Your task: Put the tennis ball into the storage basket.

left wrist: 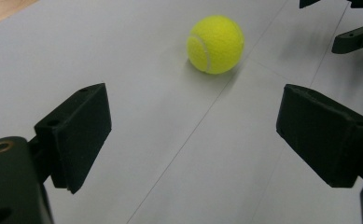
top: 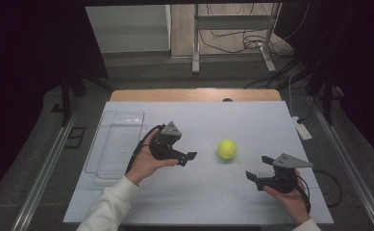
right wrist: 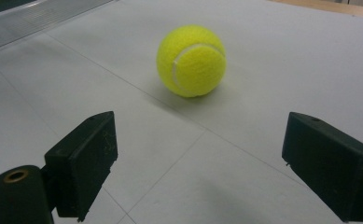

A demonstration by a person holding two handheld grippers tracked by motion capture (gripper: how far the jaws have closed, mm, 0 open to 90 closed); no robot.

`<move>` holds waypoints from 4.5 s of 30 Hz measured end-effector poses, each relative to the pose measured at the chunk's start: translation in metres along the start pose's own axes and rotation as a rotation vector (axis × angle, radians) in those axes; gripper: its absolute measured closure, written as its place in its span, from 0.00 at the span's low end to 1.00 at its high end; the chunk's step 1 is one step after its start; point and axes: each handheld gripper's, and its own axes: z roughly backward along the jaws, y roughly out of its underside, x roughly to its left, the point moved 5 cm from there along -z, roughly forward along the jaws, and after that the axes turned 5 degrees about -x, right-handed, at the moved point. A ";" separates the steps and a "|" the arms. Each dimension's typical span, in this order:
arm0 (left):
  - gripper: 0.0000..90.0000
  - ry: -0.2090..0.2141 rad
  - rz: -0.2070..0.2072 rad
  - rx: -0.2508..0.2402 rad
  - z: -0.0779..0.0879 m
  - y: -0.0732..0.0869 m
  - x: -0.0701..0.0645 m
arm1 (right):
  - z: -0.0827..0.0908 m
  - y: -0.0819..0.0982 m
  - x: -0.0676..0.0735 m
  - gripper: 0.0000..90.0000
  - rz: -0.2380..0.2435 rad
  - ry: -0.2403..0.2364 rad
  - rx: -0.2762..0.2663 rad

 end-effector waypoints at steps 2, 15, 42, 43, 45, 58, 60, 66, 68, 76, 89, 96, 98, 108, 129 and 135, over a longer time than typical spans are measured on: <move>0.13 0.004 -0.001 0.002 -0.002 -0.001 0.000 | 0.000 0.000 0.000 0.12 0.000 0.000 0.002; 0.13 0.015 -0.006 0.003 -0.011 -0.007 -0.002 | 0.000 0.001 0.000 0.12 -0.002 -0.001 0.004; 0.13 0.041 -0.010 0.014 -0.030 -0.016 -0.005 | 0.000 0.001 -0.001 0.12 -0.004 0.003 0.005; 0.13 0.041 -0.013 0.017 -0.030 -0.016 -0.005 | 0.000 0.001 -0.001 0.12 -0.002 0.003 0.007; 0.13 0.041 -0.009 0.014 -0.031 -0.017 -0.005 | 0.000 0.002 -0.001 0.12 0.000 0.003 0.009; 0.13 0.051 -0.011 0.016 -0.039 -0.020 -0.005 | 0.000 0.002 -0.001 0.12 -0.001 0.002 0.006; 0.13 0.052 -0.010 0.018 -0.041 -0.021 -0.005 | 0.000 0.001 -0.001 0.12 -0.001 0.003 0.006; 0.13 0.056 -0.012 0.020 -0.045 -0.022 -0.006 | 0.000 0.002 -0.001 0.12 0.001 0.001 0.007; 0.13 0.057 -0.012 0.021 -0.047 -0.023 -0.006 | 0.000 0.001 -0.001 0.12 0.000 0.001 0.005; 0.12 0.059 -0.008 0.029 -0.054 -0.024 -0.003 | 0.000 0.001 -0.001 0.12 -0.003 0.003 0.004; 0.12 0.068 -0.007 0.044 -0.066 -0.028 -0.004 | 0.001 0.002 -0.001 0.12 -0.003 0.000 0.004; 0.12 0.070 -0.008 0.053 -0.071 -0.032 -0.004 | 0.001 0.001 -0.001 0.12 -0.003 0.000 0.003; 0.12 0.069 -0.009 0.055 -0.072 -0.032 -0.004 | 0.000 0.002 -0.001 0.12 -0.004 0.000 0.005; 0.12 0.068 0.002 0.064 -0.079 -0.036 -0.002 | 0.001 0.002 -0.001 0.12 -0.005 0.000 0.003; 0.12 0.095 -0.018 0.110 -0.107 -0.042 -0.008 | 0.000 0.002 -0.001 0.12 -0.003 -0.003 0.005; 0.12 0.098 -0.020 0.115 -0.112 -0.043 -0.010 | -0.001 0.002 -0.001 0.12 -0.004 -0.003 0.009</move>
